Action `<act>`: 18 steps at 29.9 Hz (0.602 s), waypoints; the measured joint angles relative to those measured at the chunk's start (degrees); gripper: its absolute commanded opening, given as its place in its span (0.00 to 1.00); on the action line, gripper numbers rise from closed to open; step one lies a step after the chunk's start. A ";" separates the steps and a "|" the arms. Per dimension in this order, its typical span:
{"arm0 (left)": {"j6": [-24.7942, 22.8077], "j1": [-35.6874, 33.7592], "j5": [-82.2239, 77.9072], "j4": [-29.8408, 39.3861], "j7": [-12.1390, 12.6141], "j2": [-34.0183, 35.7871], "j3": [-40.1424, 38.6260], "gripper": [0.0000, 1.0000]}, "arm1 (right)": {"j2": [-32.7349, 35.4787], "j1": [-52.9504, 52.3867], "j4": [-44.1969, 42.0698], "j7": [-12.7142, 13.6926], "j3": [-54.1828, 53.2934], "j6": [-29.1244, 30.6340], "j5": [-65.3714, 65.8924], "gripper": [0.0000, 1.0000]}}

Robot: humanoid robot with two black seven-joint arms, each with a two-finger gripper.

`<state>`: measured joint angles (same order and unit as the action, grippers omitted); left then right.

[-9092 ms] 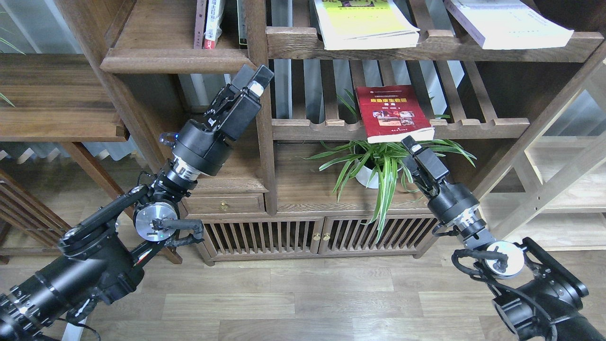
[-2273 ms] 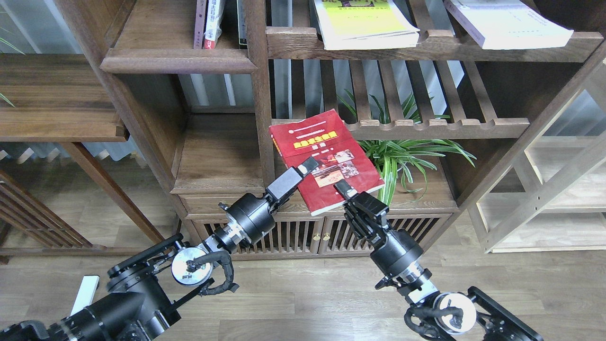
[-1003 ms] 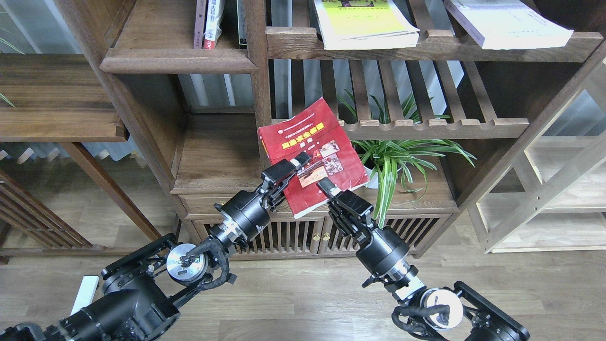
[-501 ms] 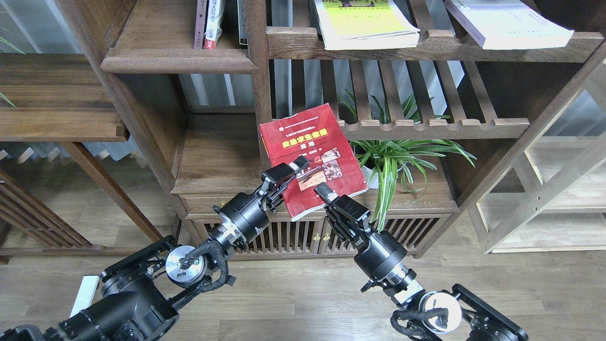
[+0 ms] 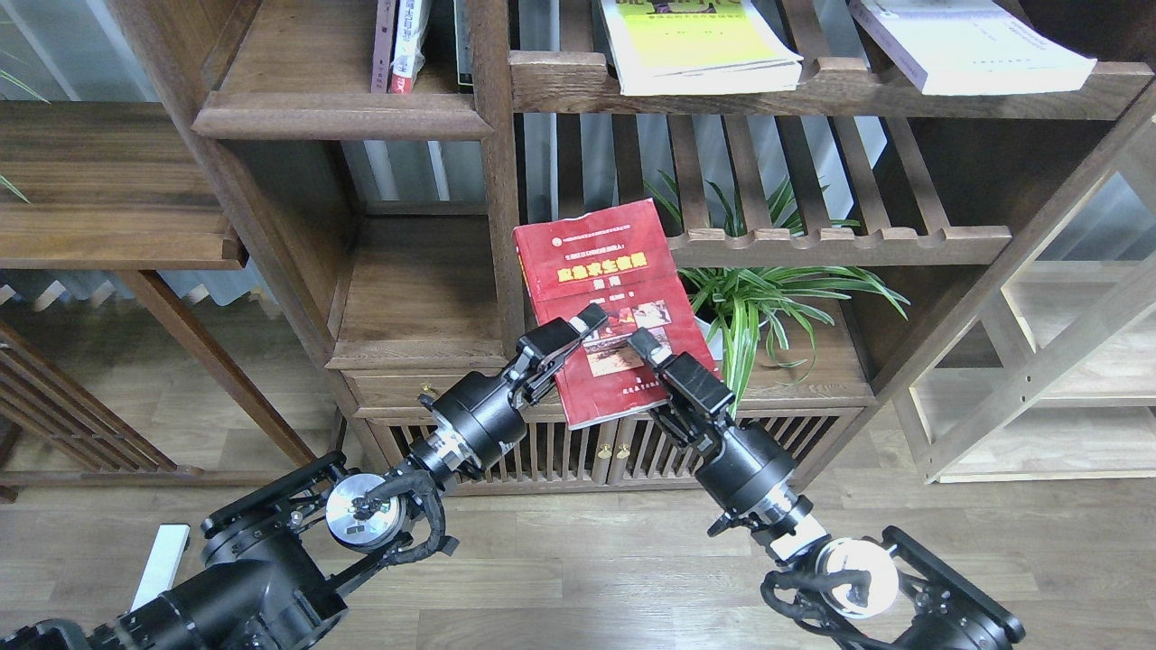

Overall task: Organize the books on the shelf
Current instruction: 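Grasp the red book's lower edge with the left gripper, then lift the red book up toward the top shelf with the left gripper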

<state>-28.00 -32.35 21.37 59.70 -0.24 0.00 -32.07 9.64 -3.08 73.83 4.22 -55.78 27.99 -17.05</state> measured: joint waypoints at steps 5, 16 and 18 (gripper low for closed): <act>0.00 -0.01 -3.33 -0.08 -1.24 0.00 -0.30 0.00 | 0.27 -0.06 -0.99 0.00 -2.00 0.01 0.06 0.73; 0.00 -0.01 -17.21 4.44 -2.52 0.47 -3.14 0.00 | 1.35 -0.87 -8.60 -0.01 -9.28 0.02 0.17 0.78; 0.00 -0.01 -20.08 5.37 -2.76 1.82 -4.60 0.00 | 1.41 -1.44 -9.78 -0.01 -9.92 0.02 0.22 0.79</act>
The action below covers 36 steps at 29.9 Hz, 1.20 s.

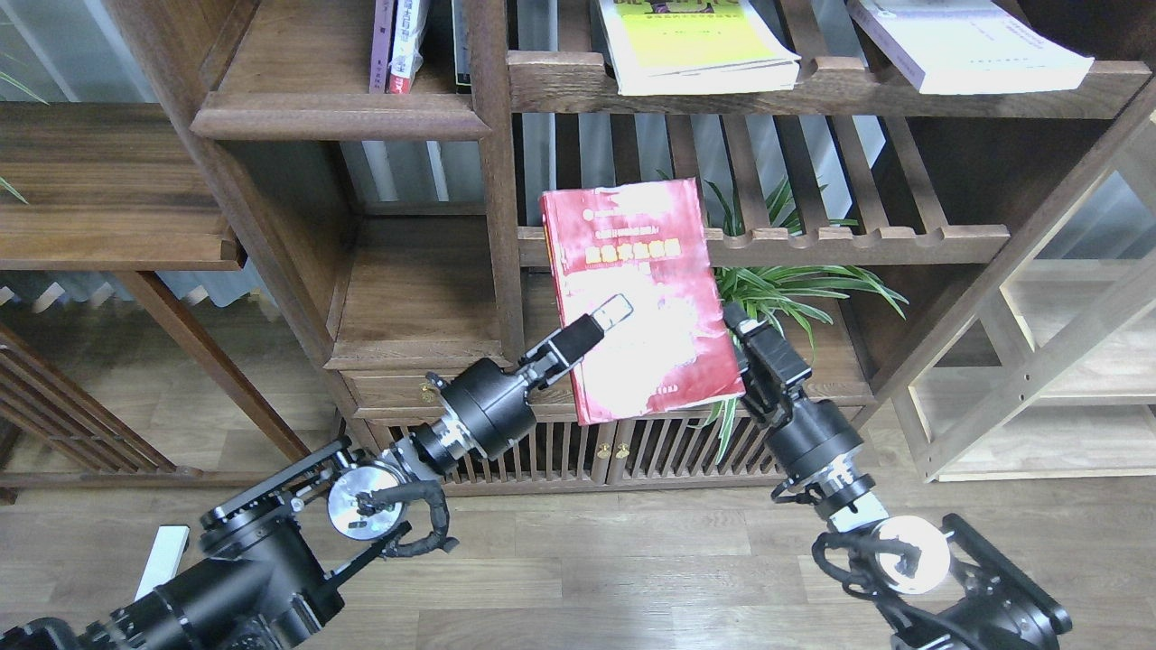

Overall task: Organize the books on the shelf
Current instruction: 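Lift the red book up toward the top shelf with the left gripper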

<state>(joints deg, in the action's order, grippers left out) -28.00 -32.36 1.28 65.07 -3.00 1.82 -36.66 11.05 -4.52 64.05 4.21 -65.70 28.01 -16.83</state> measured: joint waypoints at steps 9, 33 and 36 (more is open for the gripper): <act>0.00 3.68 -12.79 8.98 -0.96 9.73 -5.24 0.00 | 0.15 -5.06 -8.41 -0.08 -1.43 0.00 0.28 0.79; 2.16 20.36 -36.31 36.59 0.34 16.59 -30.19 0.00 | 0.02 -7.22 -11.68 -0.43 -1.80 0.00 0.36 0.85; 2.16 20.36 -36.67 36.62 1.03 16.46 -33.66 0.00 | 0.02 -7.67 -11.75 -0.43 -1.80 -0.14 0.39 0.86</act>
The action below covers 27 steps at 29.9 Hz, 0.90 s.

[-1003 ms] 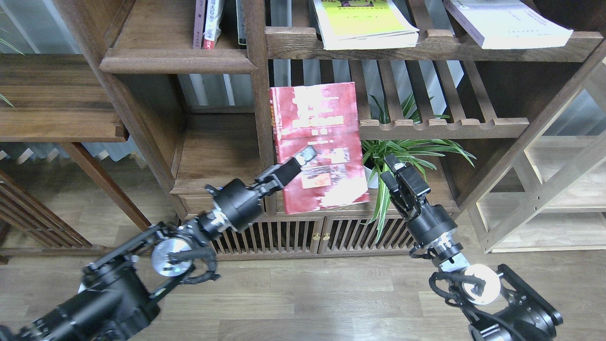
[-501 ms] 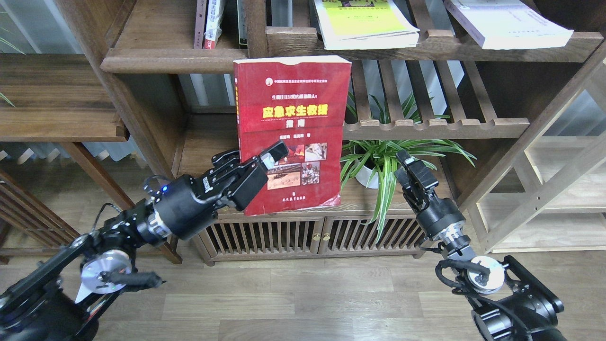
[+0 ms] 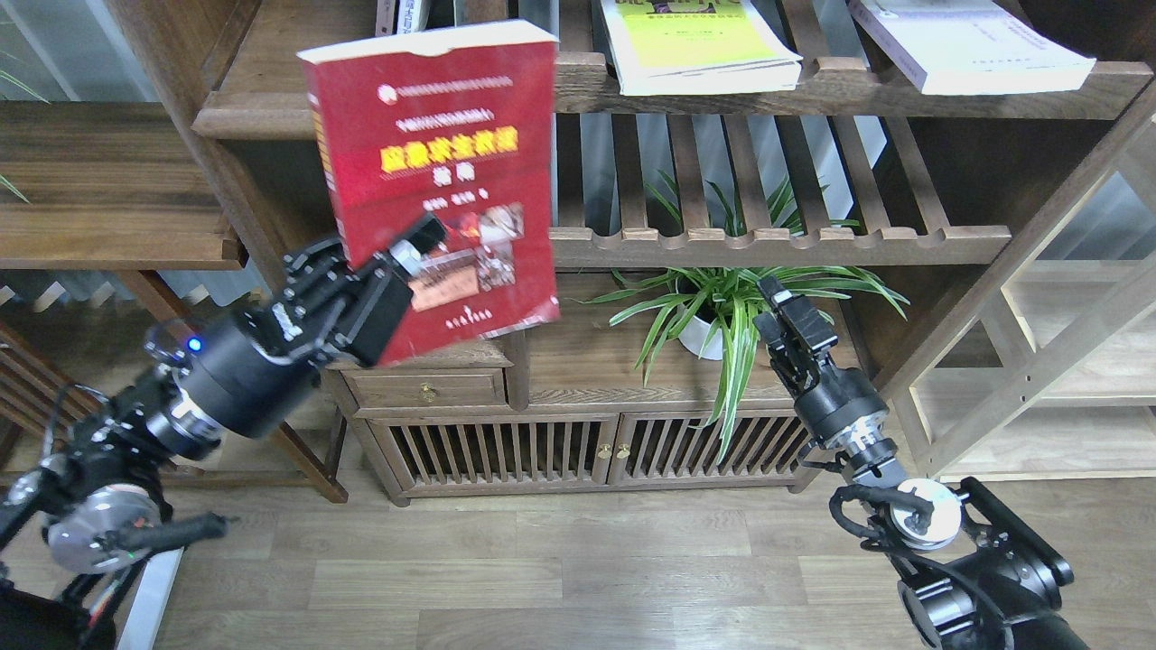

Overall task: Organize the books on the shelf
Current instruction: 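Lift the red book up toward the top shelf with the left gripper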

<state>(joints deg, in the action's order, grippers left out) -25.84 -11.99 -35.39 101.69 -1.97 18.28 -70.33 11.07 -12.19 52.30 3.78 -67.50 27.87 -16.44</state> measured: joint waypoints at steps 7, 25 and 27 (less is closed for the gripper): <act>0.08 0.04 -0.77 0.01 0.59 -0.24 -7.23 0.00 | -0.24 -1.12 -0.59 0.00 0.60 -1.01 0.05 0.88; 4.73 0.82 -5.65 -0.51 0.35 -0.55 -24.49 0.00 | -0.82 -3.14 -2.81 0.09 1.15 -1.06 0.11 0.89; 6.62 0.19 -6.45 -0.67 0.26 -0.70 -24.55 0.00 | -0.82 -3.15 -2.81 0.09 1.21 -1.06 0.11 0.90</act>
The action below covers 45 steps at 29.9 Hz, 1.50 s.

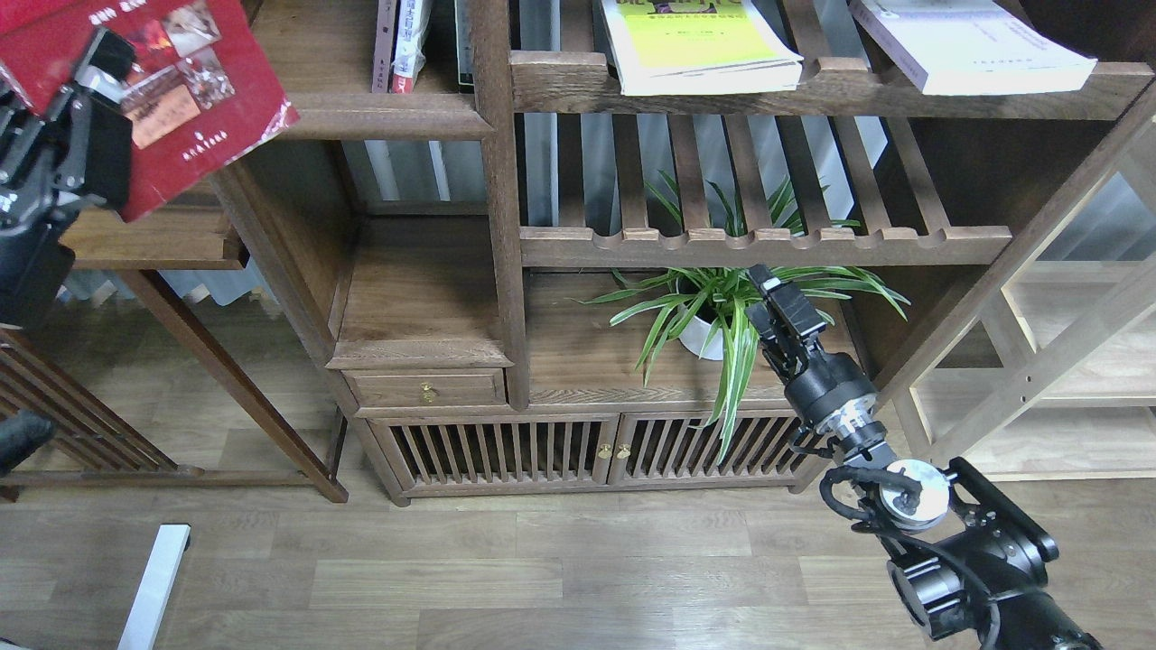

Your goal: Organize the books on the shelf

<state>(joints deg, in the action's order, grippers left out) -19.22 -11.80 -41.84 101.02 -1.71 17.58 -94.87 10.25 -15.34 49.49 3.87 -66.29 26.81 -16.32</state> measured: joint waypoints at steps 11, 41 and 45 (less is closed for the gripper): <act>3.83 -9.45 -6.76 -5.44 -1.78 -0.84 3.11 0.00 | -0.79 0.47 0.09 -0.04 0.04 0.21 -0.02 0.92; 14.34 -29.74 -10.98 -24.76 -2.43 0.96 16.22 0.00 | -1.64 0.75 0.25 -0.26 -1.12 0.99 -0.29 0.98; 14.55 -30.60 -10.93 -27.14 -2.49 0.82 16.49 0.00 | -1.70 0.87 0.26 -0.26 -1.12 1.18 -0.36 0.98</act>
<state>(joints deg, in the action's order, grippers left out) -4.67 -42.40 -52.77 73.88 -4.20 18.40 -78.38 8.55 -14.46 49.74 3.60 -67.41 27.99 -16.68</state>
